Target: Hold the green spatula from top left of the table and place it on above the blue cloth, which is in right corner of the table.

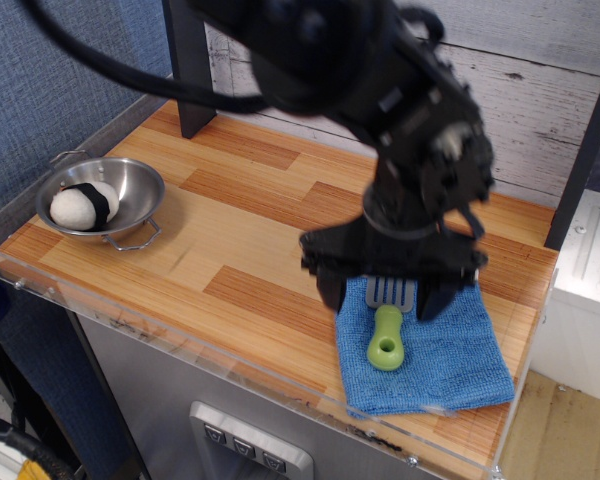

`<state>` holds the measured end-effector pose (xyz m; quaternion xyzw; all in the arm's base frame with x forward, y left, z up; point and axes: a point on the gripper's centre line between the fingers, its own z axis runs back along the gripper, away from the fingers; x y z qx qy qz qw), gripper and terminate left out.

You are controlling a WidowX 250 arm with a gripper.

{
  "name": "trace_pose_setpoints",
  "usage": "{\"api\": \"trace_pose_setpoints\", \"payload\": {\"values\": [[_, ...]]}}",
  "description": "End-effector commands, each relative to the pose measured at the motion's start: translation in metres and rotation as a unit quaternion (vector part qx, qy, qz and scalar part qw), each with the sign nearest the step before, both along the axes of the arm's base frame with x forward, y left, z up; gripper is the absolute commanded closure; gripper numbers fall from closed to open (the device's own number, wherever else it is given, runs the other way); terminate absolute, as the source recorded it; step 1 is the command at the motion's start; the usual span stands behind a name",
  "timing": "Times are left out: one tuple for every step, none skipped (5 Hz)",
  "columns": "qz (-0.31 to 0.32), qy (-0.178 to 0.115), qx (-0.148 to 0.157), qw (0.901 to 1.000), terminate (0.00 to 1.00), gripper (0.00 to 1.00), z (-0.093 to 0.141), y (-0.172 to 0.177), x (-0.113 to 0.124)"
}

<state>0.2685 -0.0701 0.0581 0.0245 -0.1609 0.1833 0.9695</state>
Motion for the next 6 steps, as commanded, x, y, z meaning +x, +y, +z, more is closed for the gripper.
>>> {"api": "trace_pose_setpoints", "payload": {"values": [[0.023,-0.085,-0.009,0.9961,0.0,0.0,0.074,0.017,-0.015],[0.035,-0.102,-0.023,0.9939,0.0,0.0,0.096,0.026,-0.022],[0.035,-0.102,-0.023,0.9939,0.0,0.0,0.096,0.026,-0.022],[0.035,-0.102,-0.023,0.9939,0.0,0.0,0.096,0.026,-0.022],[0.035,-0.102,-0.023,0.9939,0.0,0.0,0.096,0.026,-0.022],[0.035,-0.102,-0.023,0.9939,1.0,0.0,0.096,0.026,-0.022]]}}
